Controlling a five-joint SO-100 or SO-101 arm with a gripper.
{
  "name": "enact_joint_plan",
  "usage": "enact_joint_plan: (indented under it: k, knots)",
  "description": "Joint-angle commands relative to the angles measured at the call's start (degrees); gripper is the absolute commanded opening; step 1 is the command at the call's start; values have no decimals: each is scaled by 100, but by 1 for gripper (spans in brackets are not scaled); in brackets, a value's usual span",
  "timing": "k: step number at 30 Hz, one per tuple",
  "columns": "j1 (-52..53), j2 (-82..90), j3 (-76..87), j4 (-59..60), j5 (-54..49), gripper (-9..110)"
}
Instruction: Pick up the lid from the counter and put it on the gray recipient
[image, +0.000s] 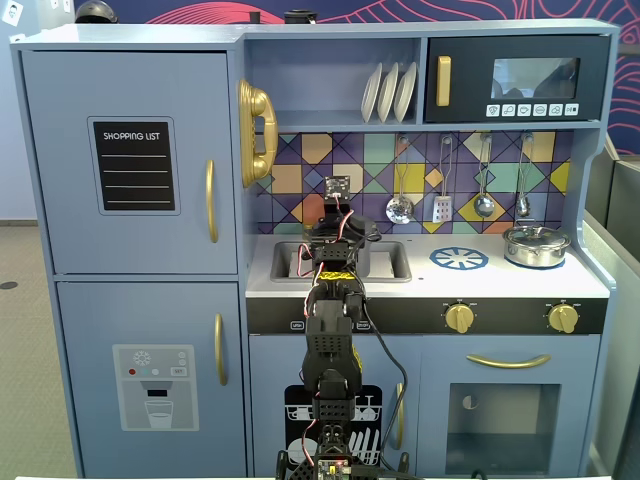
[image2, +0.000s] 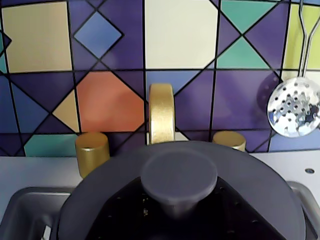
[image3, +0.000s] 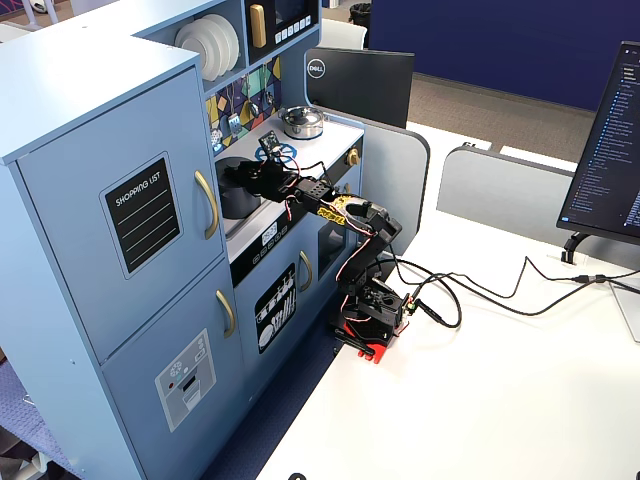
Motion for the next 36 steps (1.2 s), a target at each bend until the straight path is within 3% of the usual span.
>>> enact_joint_plan:
  k: [1,4,7,13,19,23,28,31,36]
  knots:
    - [0,448,-44,229,53,2]
    - [0,580,-79,545,105,17]
    - [-9,782,-114,861,105,22]
    - [-18,1767,-404,2355,-176,20]
    - [-185,3542,-773,5537,-229,14]
    - [-62,4421,-53,7084,-220,1]
    - [-53,4887,1635,7277,-18,0]
    - [-26,5203,2979,6618,35,0]
    - [-193,5889,4887,5827,949,0]
